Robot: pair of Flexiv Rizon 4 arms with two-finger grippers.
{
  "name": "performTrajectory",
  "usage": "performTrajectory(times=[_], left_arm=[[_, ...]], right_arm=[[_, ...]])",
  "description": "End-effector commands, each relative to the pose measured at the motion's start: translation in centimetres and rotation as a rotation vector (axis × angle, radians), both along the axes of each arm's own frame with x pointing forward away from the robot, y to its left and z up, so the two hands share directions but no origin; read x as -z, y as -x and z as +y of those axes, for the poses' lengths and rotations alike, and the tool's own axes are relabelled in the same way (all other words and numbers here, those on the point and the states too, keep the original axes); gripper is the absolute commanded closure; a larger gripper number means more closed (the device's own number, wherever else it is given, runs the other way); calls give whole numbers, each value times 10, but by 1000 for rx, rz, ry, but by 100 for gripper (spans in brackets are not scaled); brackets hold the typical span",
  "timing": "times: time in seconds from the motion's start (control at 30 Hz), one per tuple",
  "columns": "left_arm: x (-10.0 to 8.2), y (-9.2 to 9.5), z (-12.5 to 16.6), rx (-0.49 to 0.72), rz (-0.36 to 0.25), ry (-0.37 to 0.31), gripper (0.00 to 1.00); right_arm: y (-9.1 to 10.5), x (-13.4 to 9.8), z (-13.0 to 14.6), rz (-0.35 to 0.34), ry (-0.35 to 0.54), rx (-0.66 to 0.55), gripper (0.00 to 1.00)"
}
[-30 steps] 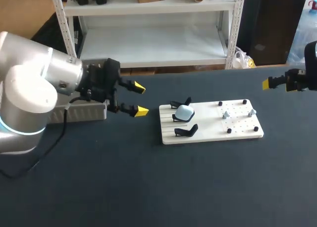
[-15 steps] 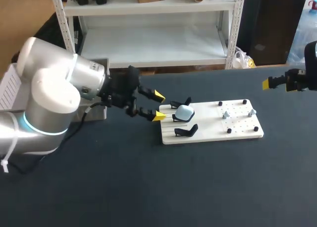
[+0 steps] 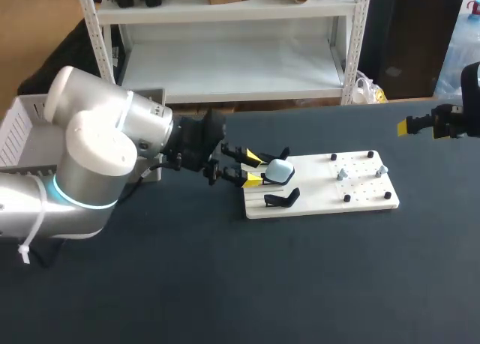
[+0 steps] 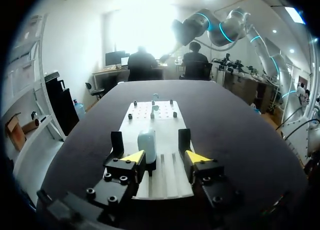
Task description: Pick up each earbud case from the left stands, insert the matching earbuds, close the lid, and place the case in the box.
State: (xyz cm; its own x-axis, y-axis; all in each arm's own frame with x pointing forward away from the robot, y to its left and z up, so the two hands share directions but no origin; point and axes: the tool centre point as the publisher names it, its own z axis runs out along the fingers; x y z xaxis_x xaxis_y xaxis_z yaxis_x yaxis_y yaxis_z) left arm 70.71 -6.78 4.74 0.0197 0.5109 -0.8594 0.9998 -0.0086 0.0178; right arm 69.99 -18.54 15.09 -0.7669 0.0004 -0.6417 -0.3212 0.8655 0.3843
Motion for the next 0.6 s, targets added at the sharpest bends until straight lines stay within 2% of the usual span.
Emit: performTrajectory(times=[0.03, 0.23, 0.6], left_arm=[[6, -3, -5, 1, 4, 7, 52], [11, -11, -8, -15, 19, 7, 53], [14, -14, -9, -7, 34, 23, 56]], right_arm=[[0, 0, 0, 0, 0, -1, 0], [0, 0, 0, 0, 0, -1, 0], [0, 0, 0, 0, 0, -1, 0]])
